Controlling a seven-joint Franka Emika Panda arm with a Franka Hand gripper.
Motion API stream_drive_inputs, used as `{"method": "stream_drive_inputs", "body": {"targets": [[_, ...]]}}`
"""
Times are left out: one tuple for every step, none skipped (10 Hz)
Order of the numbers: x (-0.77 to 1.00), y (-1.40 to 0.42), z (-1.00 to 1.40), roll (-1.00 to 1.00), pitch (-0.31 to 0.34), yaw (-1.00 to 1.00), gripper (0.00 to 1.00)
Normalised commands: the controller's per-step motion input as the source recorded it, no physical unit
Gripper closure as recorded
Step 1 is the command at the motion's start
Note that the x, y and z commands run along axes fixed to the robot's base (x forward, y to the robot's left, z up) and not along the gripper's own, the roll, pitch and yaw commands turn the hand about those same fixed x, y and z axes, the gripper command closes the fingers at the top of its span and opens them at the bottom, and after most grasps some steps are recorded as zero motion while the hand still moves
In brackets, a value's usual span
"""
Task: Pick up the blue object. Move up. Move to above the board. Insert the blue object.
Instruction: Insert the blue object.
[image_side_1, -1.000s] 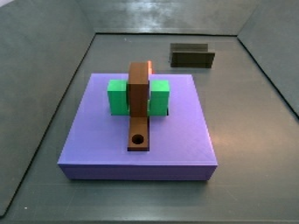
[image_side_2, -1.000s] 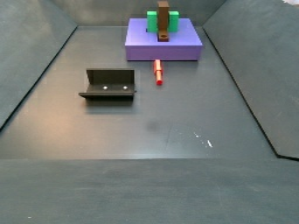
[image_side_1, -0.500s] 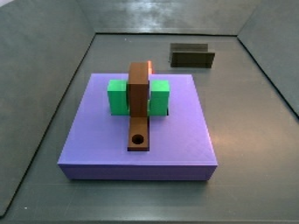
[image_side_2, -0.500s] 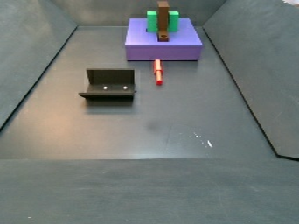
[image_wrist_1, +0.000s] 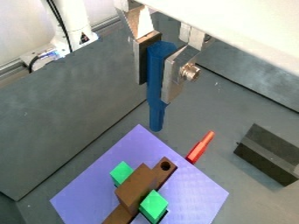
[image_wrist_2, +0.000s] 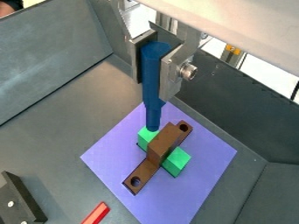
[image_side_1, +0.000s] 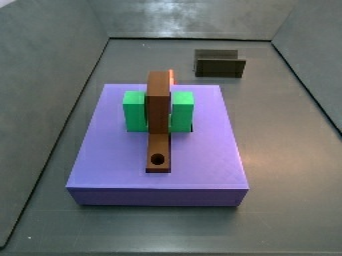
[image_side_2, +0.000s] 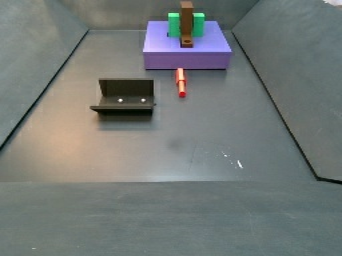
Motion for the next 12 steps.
{"method": "stream_drive_inputs", "body": {"targets": [[0.00, 0.00, -0.01, -0.01, 0.011, 0.00, 1.00], [0.00, 0.00, -0.01, 0.00, 0.013, 0.00, 1.00], [0.00, 0.00, 0.00, 0.00, 0.007, 0.00, 1.00], [0.00, 0.00, 0.00, -0.01, 0.000, 0.00, 1.00], [0.00, -0.28, -0.01, -0.22, -0.123, 0.00, 1.00], [-0.01, -0.93, -0.07, -0.14, -0.079, 0.09, 1.00], [0.00, -1.00, -0.21, -0.12, -0.017, 0.05, 1.00], [0.00, -1.00, -0.38, -0.02, -0.026, 0.09, 1.00], [0.00, -0.80, -0.51, 0.00, -0.131, 0.30, 1.00], [0.00, -0.77, -0.55, 0.12, -0.139, 0.21, 1.00], [0.14, -0.73, -0.68, 0.09, -0.044, 0.12, 1.00], [0.00, -0.55, -0.76, 0.03, -0.111, 0.00, 1.00]]}}
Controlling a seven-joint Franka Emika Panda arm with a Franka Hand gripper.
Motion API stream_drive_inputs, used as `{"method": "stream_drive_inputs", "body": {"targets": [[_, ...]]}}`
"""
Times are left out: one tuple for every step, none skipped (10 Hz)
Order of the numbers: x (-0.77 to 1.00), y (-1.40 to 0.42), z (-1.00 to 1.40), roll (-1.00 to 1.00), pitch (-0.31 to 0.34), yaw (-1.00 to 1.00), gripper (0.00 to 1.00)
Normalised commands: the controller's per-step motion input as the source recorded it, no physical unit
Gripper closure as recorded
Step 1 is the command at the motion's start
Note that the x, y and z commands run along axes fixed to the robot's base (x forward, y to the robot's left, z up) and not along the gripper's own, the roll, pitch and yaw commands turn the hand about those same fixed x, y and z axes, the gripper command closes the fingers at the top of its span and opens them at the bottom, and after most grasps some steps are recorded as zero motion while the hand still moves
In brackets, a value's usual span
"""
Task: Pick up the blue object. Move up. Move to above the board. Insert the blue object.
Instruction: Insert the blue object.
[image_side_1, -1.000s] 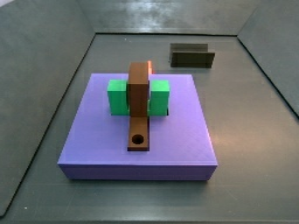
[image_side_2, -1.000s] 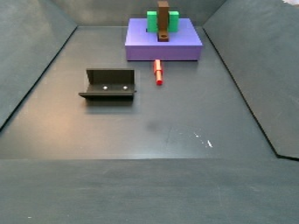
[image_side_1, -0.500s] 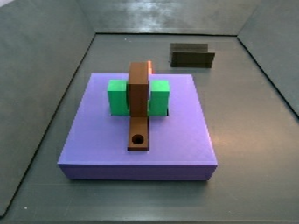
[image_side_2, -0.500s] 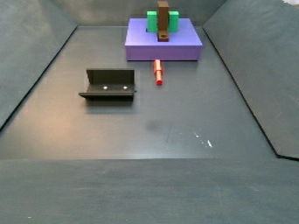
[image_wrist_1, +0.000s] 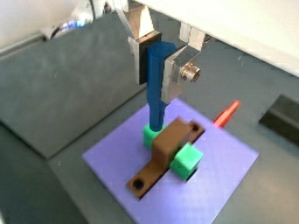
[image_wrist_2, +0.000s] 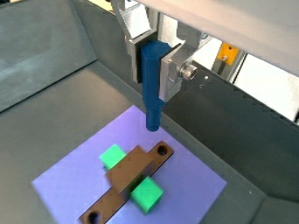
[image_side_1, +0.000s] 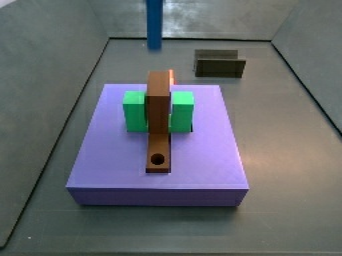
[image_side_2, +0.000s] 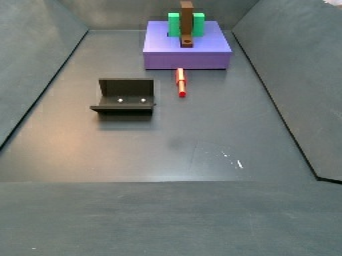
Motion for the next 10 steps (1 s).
{"method": "stream_drive_inputs", "body": {"targets": [[0.00, -0.37, -0.78, 0.02, -0.147, 0.00, 1.00], [0.03, -0.13, -0.79, 0.00, -0.134, -0.27, 1.00], [0.00, -0.05, -0.81, 0.01, -0.109, -0.49, 1.00], [0.00, 0.00, -0.78, 0.02, -0.100, -0.49, 1.00], [-0.07, 0.00, -0.69, 0.01, -0.136, -0.38, 1.00], [-0.14, 0.00, -0.57, 0.02, -0.173, -0.18, 1.00], [-0.03, -0.09, -0.49, 0.03, -0.204, -0.04, 1.00], [0.00, -0.10, -0.47, 0.07, -0.210, 0.00, 1.00], [0.05, 0.00, -0.41, 0.11, -0.134, 0.04, 1.00], [0.09, -0.04, -0.34, 0.13, -0.071, 0.00, 1.00]]}}
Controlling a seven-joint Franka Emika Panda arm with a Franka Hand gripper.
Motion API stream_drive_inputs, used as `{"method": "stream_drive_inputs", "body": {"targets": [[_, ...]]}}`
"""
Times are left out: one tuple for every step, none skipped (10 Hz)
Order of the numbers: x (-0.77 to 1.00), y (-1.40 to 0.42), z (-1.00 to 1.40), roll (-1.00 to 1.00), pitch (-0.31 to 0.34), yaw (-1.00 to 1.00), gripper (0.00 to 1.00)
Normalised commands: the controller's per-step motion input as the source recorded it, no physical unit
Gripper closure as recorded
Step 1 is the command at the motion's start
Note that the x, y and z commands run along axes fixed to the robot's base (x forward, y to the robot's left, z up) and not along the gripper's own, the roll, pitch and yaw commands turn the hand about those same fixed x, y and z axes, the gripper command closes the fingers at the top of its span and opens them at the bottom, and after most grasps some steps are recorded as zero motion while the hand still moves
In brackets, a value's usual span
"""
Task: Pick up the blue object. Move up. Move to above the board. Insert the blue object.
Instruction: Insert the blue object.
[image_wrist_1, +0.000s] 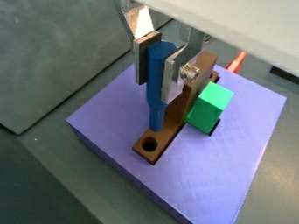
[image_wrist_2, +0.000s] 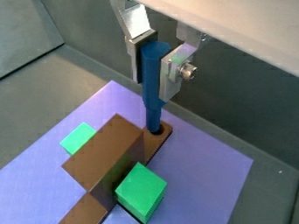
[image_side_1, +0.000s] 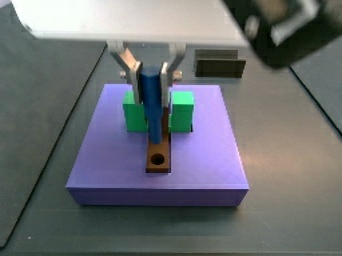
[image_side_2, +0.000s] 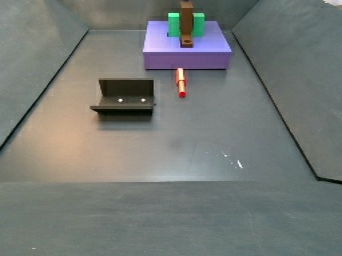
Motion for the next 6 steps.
{"method": "stream_drive_inputs", "body": {"targets": [[0.20, -0.21, -0.18, 0.13, 0.003, 0.00, 1.00], [0.13, -0.31, -0.09, 0.09, 0.041, -0.06, 1.00], [0.10, -0.28, -0.09, 0.07, 0.041, -0.05, 1.00], [0.05, -0.16, -0.15, 0.08, 0.019, -0.04, 1.00], [0.00, 0.00, -0.18, 0.06, 0.000, -0.08, 1.00], [0.00, 0.00, -0.11, 0.00, 0.000, -0.04, 1.00]]}}
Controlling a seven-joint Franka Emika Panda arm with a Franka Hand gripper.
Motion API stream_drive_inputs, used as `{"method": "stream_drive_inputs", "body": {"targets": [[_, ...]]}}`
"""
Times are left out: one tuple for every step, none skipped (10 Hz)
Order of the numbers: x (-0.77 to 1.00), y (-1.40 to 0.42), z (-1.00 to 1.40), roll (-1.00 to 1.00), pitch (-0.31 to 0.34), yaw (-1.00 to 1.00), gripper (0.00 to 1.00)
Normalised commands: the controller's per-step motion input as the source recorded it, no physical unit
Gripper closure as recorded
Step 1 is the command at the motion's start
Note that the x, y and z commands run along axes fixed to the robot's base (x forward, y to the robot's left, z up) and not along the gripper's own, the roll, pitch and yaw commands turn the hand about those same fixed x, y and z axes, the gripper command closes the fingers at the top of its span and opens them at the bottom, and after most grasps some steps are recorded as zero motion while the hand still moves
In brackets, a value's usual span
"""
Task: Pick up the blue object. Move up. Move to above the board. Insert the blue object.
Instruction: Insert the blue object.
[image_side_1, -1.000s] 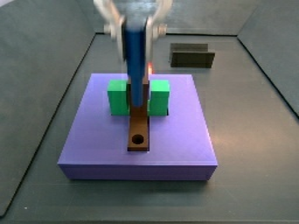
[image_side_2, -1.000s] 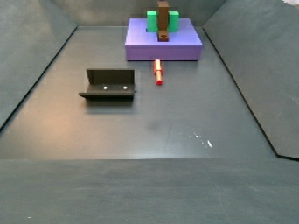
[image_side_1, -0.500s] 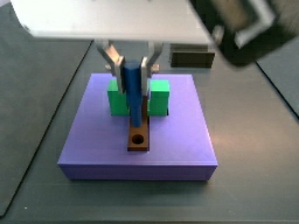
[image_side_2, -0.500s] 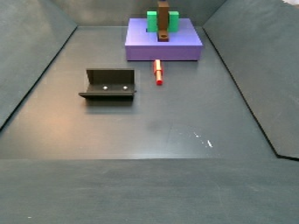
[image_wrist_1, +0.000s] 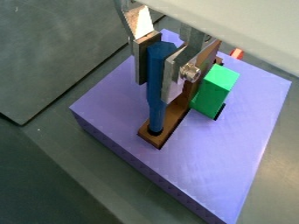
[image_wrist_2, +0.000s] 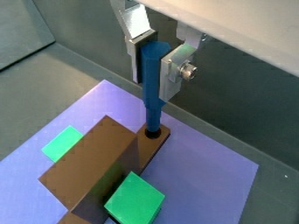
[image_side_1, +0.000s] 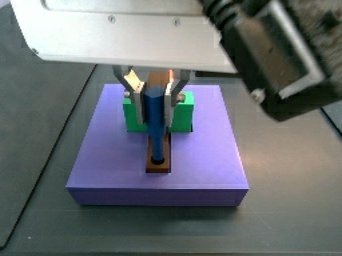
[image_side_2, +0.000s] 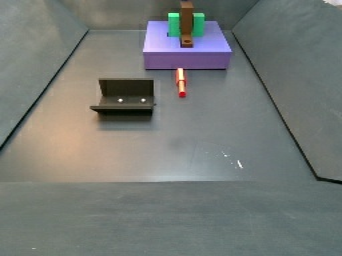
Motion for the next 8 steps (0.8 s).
{"method": "stream_drive_inputs", "body": {"targets": [[0.05, 0.00, -0.10, 0.00, 0.000, 0.00, 1.00], [0.02, 0.00, -0.14, 0.00, 0.000, 0.00, 1.00], [0.00, 0.00, -0.17, -0.02, -0.001, 0.00, 1.00], [0.00, 0.00, -0.19, -0.04, -0.013, 0.00, 1.00], [0.00, 0.00, -0.20, -0.02, -0.019, 0.00, 1.00], [0.00, 0.00, -0.21, -0.04, -0.024, 0.00, 1.00], [0.00, 0.00, -0.24, -0.03, -0.034, 0.00, 1.00], [0.00, 0.00, -0.35, 0.00, -0.020, 0.00, 1.00]]}}
